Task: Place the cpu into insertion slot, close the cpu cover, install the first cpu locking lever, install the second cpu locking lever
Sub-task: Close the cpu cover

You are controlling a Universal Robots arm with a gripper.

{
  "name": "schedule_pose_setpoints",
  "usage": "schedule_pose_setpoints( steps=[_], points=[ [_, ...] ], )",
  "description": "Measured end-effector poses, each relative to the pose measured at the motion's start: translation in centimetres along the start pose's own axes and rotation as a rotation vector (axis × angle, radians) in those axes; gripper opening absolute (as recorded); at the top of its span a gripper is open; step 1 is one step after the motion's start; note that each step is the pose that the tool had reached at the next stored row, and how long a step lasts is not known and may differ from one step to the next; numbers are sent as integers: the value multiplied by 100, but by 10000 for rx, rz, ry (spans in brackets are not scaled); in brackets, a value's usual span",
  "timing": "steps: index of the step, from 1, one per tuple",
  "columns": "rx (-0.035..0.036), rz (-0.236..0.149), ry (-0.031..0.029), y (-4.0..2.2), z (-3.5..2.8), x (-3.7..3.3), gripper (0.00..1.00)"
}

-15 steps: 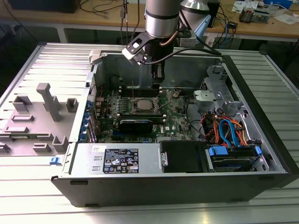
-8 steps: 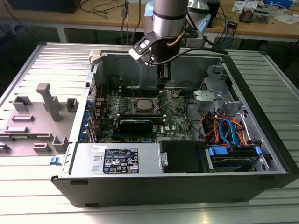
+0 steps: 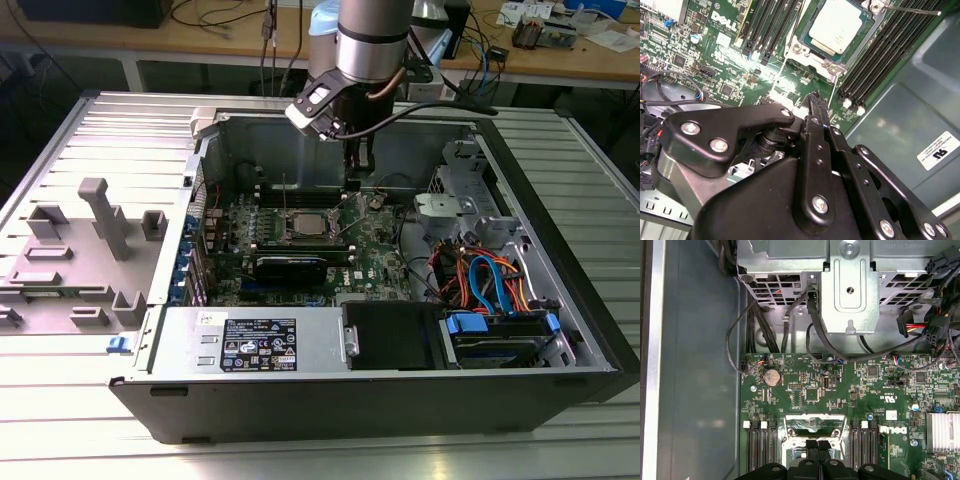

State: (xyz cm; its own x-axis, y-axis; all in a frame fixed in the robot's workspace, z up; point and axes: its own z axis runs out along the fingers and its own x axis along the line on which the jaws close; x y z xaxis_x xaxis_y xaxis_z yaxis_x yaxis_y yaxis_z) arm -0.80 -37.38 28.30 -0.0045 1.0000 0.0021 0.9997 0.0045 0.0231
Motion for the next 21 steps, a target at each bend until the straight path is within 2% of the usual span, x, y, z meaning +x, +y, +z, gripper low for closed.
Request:
schedule_pose_setpoints(
  steps=[13,18,21],
  points=[
    [3,-1,1,19,1,0,11],
    [14,-2,2,143,21,-1,11],
    [14,-8,1,179,37,-2,11]
  ],
)
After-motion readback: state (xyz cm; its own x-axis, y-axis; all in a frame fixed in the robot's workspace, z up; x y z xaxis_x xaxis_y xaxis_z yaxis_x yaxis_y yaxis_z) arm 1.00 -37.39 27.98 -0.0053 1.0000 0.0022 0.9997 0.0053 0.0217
